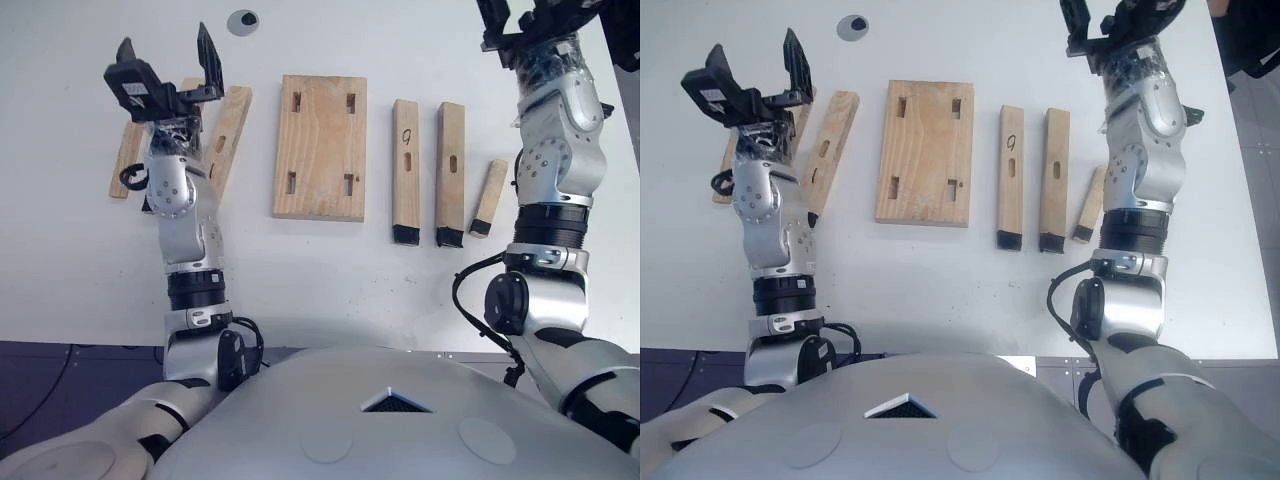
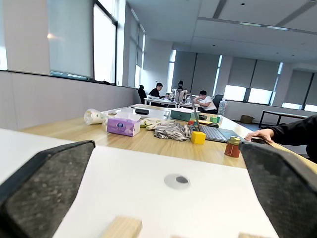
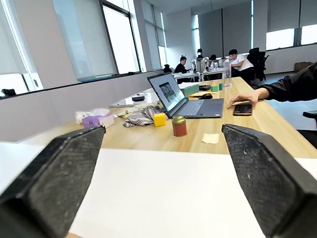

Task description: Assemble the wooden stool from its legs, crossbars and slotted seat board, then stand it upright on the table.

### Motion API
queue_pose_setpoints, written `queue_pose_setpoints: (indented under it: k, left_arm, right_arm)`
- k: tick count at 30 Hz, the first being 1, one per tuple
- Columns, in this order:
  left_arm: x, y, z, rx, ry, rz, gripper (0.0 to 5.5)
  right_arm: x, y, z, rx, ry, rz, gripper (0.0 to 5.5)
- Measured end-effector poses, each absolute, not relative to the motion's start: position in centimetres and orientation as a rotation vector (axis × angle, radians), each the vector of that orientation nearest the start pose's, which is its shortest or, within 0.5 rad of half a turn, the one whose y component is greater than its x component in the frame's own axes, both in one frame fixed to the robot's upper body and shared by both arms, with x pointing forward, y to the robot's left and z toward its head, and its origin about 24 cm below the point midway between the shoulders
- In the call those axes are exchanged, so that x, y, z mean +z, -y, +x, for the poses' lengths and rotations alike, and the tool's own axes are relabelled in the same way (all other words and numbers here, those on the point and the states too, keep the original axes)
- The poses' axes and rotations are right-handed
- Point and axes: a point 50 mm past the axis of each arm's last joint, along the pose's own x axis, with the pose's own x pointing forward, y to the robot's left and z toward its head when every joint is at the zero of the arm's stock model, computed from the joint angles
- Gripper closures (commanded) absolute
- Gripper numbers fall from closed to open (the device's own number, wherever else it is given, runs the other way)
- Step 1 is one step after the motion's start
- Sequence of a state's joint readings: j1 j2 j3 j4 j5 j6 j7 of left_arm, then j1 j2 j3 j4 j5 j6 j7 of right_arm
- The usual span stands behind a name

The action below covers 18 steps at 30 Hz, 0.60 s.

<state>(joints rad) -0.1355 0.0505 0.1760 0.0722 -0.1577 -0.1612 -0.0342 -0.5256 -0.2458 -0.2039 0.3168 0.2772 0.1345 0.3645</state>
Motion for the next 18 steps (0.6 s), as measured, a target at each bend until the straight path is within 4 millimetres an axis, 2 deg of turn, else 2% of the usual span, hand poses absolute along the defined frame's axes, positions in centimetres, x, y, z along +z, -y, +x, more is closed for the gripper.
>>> queue_pose_setpoints:
  k: [2,5,12,16,18]
  left_arm:
    - [7.0,-19.2,27.0,0.128,0.218,-0.12,0.1]
    - [7.1,-19.1,27.1,0.132,0.226,-0.115,0.1]
    - [8.4,-19.9,28.8,0.111,0.26,-0.098,0.1]
    - [8.9,-19.5,29.9,0.012,0.252,-0.078,0.8]
    - [9.4,-19.5,30.4,-0.028,0.257,-0.073,1.17]
  right_arm:
    - [12.7,19.8,34.6,0.248,0.119,0.062,1.16]
    - [12.5,19.0,34.8,0.253,0.093,-0.006,1.16]
    - [12.8,18.2,34.6,0.278,0.083,-0.019,1.16]
    - [11.4,18.1,33.5,0.283,0.048,-0.009,1.88]
    - [11.5,18.0,33.3,0.281,0.058,-0.002,2.28]
